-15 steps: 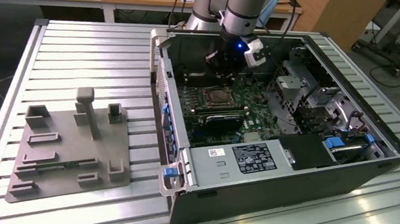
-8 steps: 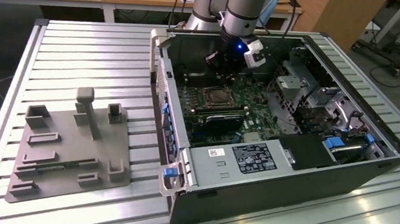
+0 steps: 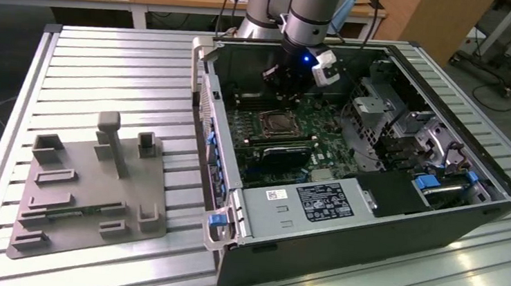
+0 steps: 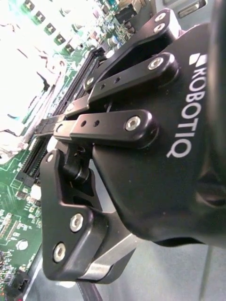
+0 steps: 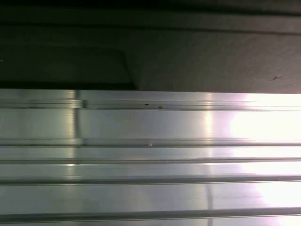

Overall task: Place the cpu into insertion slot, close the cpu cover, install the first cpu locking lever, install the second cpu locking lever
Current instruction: 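Install the first cpu locking lever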

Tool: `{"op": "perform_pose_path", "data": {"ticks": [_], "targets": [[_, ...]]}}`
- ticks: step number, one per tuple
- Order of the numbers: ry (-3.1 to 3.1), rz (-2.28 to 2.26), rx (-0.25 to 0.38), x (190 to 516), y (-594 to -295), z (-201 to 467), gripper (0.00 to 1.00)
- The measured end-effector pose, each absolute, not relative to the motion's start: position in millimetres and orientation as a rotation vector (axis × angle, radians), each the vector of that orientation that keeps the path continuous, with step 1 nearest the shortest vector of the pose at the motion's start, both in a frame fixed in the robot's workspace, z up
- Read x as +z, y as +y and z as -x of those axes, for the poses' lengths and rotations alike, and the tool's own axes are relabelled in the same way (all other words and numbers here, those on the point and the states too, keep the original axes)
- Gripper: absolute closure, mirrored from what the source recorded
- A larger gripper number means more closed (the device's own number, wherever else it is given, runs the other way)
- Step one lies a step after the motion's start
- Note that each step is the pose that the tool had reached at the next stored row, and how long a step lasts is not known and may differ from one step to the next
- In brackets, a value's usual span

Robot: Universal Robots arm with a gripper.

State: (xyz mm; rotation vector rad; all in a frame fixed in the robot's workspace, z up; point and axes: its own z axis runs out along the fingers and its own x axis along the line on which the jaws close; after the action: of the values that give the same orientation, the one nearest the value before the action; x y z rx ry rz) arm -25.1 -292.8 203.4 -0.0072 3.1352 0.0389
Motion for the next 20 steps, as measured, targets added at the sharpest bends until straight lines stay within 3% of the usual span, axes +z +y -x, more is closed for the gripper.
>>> {"op": "perform_pose_path", "data": {"ticks": [20], "targets": [[3.136, 0.007, -0.003, 199.8, -293.2, 25.1, 0.90]]}}
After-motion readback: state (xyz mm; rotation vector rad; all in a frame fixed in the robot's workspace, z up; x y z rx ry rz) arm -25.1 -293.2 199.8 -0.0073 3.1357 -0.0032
